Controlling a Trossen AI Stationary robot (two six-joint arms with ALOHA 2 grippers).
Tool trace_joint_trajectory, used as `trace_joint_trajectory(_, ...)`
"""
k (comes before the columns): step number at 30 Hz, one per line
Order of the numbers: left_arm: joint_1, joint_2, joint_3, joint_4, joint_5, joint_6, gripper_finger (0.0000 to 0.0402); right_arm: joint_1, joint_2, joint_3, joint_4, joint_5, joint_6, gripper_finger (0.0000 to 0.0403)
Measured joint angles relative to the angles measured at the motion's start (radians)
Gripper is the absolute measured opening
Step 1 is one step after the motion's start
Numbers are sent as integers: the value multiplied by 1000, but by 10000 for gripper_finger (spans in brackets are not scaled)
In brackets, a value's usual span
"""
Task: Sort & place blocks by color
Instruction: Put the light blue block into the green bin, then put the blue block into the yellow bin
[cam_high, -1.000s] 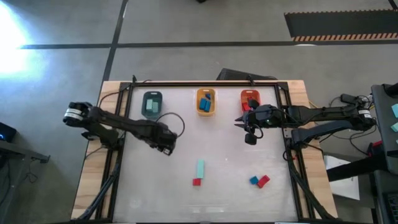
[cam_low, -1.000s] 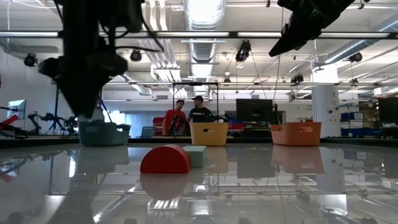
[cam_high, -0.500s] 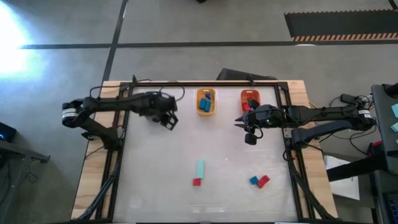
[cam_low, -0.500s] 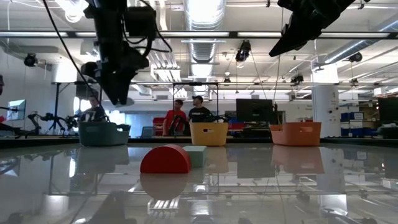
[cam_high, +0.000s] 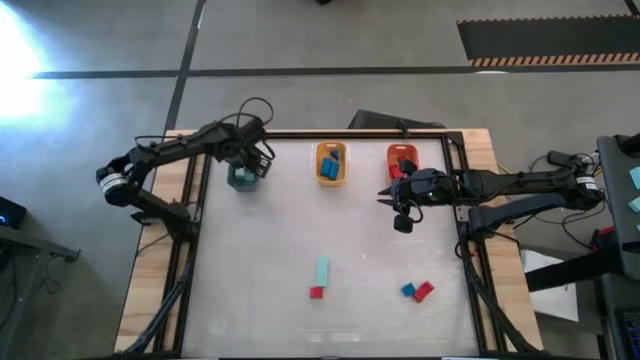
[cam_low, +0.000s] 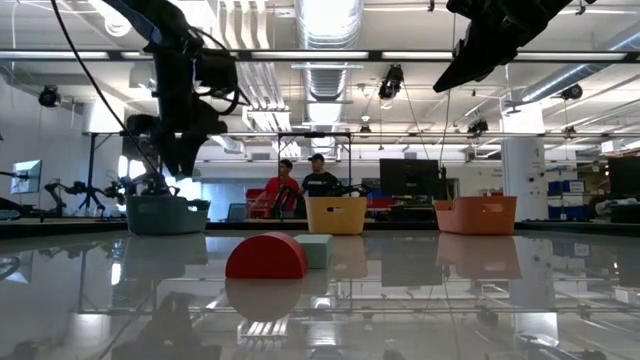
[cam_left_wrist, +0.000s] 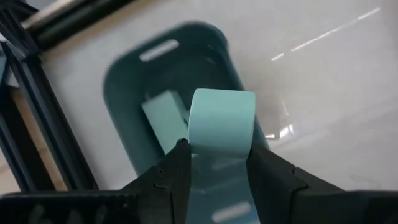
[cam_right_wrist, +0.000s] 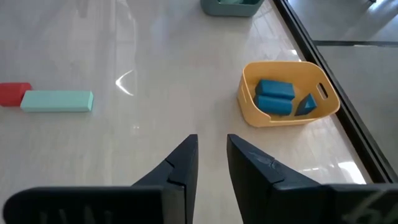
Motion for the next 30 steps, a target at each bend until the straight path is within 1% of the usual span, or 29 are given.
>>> trace_joint_trajectory(4, 65, 1, -29, 87, 0, 42, 116, 0, 0, 0, 0, 0, 0, 74)
trace_joint_trajectory(7, 96, 2, -42, 110, 1, 49, 116, 0, 0, 0, -1, 0, 1, 70)
trace_joint_trajectory(15, 115, 2, -52, 118, 0, 51, 118, 0, 0, -1, -5, 0, 0, 78)
trace_joint_trajectory(18, 115, 2, -52, 119, -2, 51, 128, 0, 0, -2, -5, 0, 0, 79)
trace_joint_trajectory(25, 115, 2, -52, 119, -5, 51, 166, 0, 0, -3, -5, 0, 0, 73)
trace_joint_trajectory(30, 115, 2, -52, 119, -17, 51, 175, 0, 0, -3, -5, 0, 0, 75)
